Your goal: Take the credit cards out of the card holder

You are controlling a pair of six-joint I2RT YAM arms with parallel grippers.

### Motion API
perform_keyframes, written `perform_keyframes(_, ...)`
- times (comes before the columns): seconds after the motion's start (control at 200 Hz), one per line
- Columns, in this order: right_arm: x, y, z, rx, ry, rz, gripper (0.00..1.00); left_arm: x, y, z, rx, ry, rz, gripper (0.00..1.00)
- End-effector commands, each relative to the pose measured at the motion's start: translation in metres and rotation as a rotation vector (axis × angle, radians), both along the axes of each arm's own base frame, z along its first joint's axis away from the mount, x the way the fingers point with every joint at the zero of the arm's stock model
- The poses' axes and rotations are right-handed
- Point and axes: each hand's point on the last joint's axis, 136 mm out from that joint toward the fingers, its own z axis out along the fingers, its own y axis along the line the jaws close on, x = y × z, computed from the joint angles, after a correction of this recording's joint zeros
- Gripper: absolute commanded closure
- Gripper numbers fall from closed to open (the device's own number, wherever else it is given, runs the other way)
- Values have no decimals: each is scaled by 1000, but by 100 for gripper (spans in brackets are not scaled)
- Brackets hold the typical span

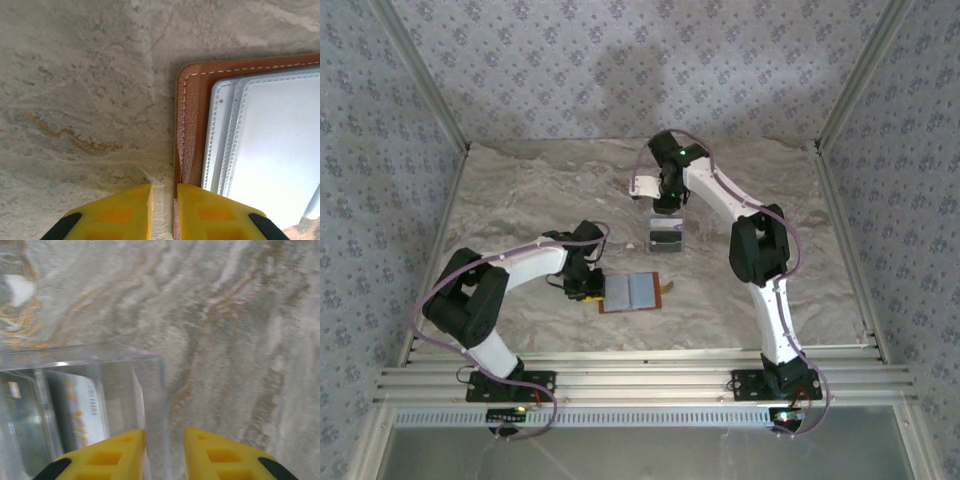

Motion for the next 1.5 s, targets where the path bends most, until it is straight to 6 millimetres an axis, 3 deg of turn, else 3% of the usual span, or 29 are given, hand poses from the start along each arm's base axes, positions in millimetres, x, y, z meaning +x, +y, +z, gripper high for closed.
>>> perform_keyframes(0.0, 15, -8, 41, -37, -171, 24, 72, 2, 1, 3, 3, -12, -15, 78)
perform_keyframes(0.18, 23, -13, 62, -4, -275, -59, 71, 3, 1, 6, -2, -25, -11, 79)
perform_keyframes(0.32, 13, -16, 76, 28, -298, -144, 70, 5, 3, 10, -1, -44, -9, 79)
perform_keyframes(0.42, -7, -7, 83, 122, -236, -225, 67, 8, 3, 13, -6, -57, -4, 79)
perform_keyframes(0.71, -64, 11, 88, 457, 5, -571, 73, 14, 4, 12, -35, -79, 32, 80)
perform_keyframes(0.904, -115, 41, 62, 596, 277, -756, 79, 19, 5, 11, -95, -80, 75, 80)
perform_keyframes(1.094, -163, 89, 29, 627, 562, -859, 82, 21, 15, 5, -177, -63, 165, 80)
perform_keyframes(1.299, -192, 123, 2, 571, 645, -911, 79, 23, 25, 5, -219, -65, 220, 80)
perform_keyframes(1.399, -204, 140, -9, 576, 691, -915, 70, 24, 29, 6, -225, -68, 231, 80)
perform_keyframes(1.499, -213, 155, -18, 558, 721, -902, 69, 25, 29, 8, -243, -71, 238, 80)
